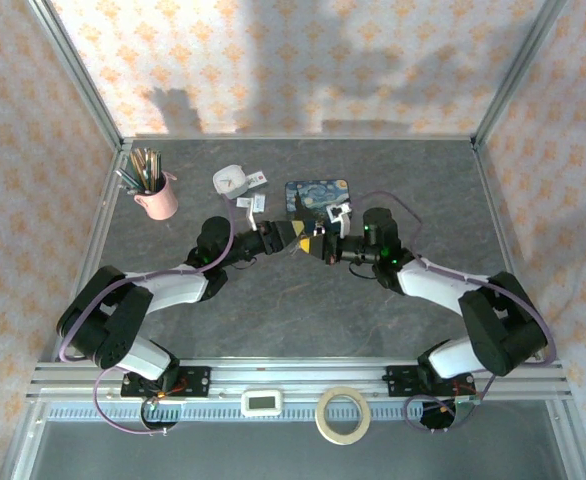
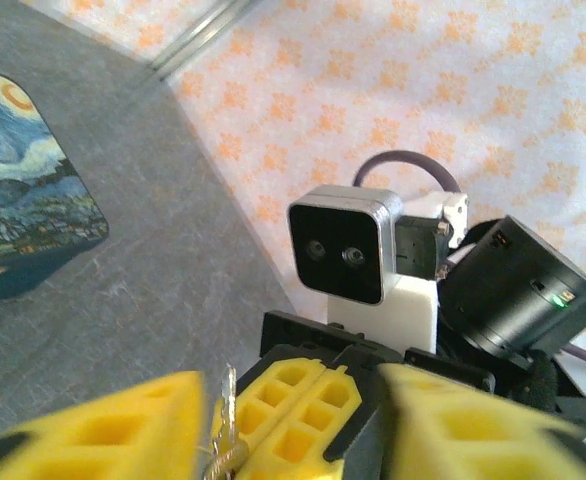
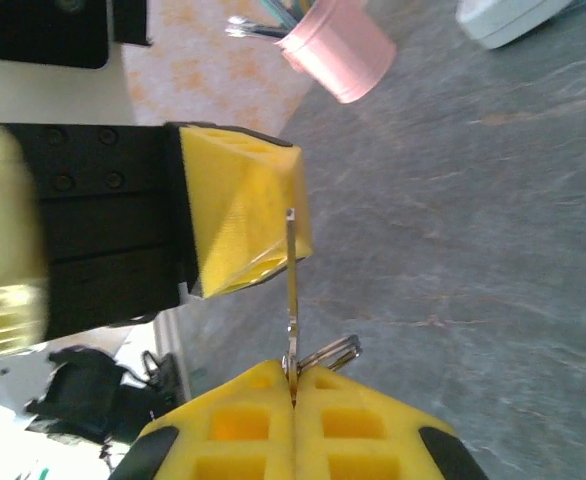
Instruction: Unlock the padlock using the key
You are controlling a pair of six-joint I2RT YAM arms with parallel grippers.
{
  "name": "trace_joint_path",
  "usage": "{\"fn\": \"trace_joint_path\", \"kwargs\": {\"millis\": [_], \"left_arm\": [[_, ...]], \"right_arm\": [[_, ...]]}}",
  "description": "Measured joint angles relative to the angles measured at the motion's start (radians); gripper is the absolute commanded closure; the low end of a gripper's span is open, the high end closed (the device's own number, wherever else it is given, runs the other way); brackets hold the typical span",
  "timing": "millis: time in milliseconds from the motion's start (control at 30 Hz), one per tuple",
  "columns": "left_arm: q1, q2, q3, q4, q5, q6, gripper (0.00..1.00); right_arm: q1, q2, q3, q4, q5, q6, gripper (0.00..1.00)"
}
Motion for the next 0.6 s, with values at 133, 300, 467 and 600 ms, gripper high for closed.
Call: {"fn": "trace_joint_path", "kwargs": {"millis": [133, 300, 467, 600], "left_arm": [[0.002, -0.064, -0.001, -0.099, -0.124, -0.002, 0.33], [-0.006, -0.138, 0.052, -0.293, -0.296, -0.019, 0.39], [-0.092, -0.119, 0.121, -0.404, -0.418, -0.059, 0.39], [-0.150, -0.050, 0.187, -0.441, -0.455, -0.072, 0.41]], "right_arm": [[0.005, -0.051, 0.031, -0.132, 0.157, -0.078, 1.00], [0.036, -0.083, 0.074, -0.246, 0.375, -0.168, 1.00], [0.079, -0.079, 0.106, -0.324, 0.518, -0.237, 1.00], [0.112, -0.060, 0.132, -0.345, 0.561, -0.272, 1.00]]}}
